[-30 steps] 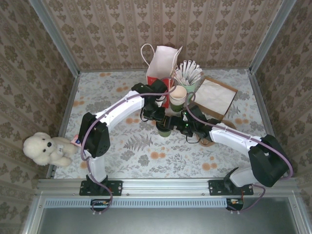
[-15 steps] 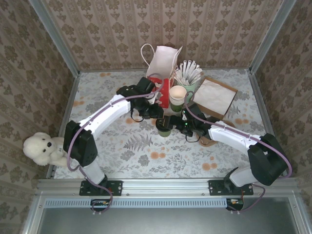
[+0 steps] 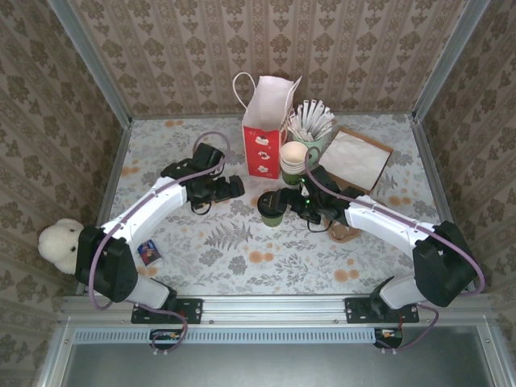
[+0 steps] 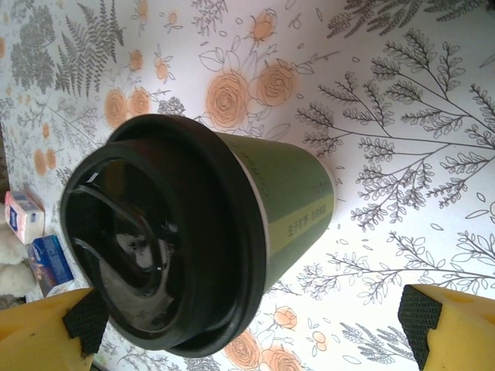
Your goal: Pack the takeout coffee
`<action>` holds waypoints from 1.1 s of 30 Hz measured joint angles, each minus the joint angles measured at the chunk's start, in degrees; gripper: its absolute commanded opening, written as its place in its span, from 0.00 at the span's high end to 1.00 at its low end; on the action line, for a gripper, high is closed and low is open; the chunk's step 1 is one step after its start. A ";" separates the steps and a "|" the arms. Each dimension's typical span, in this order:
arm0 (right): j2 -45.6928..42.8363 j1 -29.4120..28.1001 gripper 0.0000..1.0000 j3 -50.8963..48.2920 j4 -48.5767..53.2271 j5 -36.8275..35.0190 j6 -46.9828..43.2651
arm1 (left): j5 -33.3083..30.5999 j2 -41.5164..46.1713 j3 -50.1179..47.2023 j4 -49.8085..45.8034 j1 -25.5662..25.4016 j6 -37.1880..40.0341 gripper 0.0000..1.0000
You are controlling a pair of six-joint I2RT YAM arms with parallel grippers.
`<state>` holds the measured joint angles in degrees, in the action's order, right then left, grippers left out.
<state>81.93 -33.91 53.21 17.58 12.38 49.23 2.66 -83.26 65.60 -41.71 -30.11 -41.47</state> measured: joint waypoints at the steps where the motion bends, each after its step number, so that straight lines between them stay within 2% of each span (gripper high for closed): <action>1: 0.00 0.00 0.00 0.24 0.24 0.02 0.00 | -0.94 -0.02 -0.39 -0.15 0.17 -0.48 0.00; 5: 0.00 0.00 0.00 0.74 0.94 0.02 0.00 | -3.72 -0.24 -2.67 0.00 0.26 -2.47 0.00; 12: 0.35 -0.07 0.00 4.87 4.81 0.02 0.02 | -3.98 -1.60 -6.84 0.85 0.26 -4.28 0.00; 26: 3.76 -0.33 0.00 9.14 7.17 0.02 0.46 | -1.42 -7.02 -6.45 4.68 -0.26 -4.66 0.00; 33: 7.15 -1.42 0.00 12.87 8.81 0.11 0.17 | -0.94 -10.69 -2.64 6.12 -2.08 -4.63 0.00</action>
<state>89.08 -35.33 66.08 26.39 12.49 49.41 1.72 -93.95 62.96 -35.59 -32.18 -46.11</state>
